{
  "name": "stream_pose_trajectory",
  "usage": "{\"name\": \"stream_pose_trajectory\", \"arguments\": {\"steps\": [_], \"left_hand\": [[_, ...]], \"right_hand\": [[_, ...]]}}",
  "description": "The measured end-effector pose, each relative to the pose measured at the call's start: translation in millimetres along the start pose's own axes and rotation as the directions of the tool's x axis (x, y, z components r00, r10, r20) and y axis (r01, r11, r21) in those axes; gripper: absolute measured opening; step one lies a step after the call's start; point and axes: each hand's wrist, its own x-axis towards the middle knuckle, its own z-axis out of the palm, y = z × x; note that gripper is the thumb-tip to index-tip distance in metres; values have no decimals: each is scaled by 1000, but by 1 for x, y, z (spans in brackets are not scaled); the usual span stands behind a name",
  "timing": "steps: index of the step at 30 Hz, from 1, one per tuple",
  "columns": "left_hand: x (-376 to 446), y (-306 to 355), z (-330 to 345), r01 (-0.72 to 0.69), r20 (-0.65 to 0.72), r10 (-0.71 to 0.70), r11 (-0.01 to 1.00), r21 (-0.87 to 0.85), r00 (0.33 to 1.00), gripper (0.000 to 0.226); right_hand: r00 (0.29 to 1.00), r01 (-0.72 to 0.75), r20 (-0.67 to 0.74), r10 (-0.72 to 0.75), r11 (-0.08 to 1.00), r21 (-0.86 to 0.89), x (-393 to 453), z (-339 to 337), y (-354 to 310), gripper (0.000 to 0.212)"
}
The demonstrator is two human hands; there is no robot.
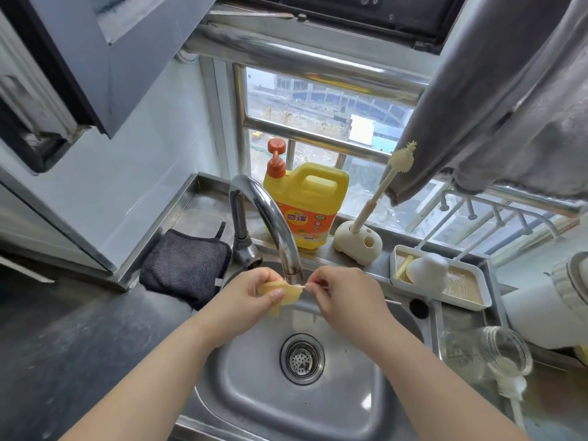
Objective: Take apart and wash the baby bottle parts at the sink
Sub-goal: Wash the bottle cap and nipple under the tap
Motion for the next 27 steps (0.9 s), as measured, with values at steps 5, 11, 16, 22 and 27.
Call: {"name": "stream_pose_trajectory", "arguments": {"steps": [5, 11, 16, 22, 27], "left_hand": [[1, -6, -5, 31, 0, -31, 995, -90, 1000, 9], [2, -4, -12, 100, 23, -97, 982, -163, 995, 27], [5, -4, -8, 106, 6, -107, 980, -166, 994, 15], [10, 5, -6, 87, 16, -87, 996, 13, 996, 16], [9, 4, -9, 42, -14, -42, 999, -8, 999, 26]], "right_hand": [[999, -42, 31, 41, 999, 34, 3, -2, 10, 16], [999, -33, 26, 29, 987, 157, 6, 5, 5, 12], [1000, 6, 25, -11, 985, 174, 8, 3, 1, 13], [998, 63, 15, -66, 984, 164, 4, 5, -8, 12], [1000, -1, 30, -4, 983, 184, 5, 0, 4, 11]]}}
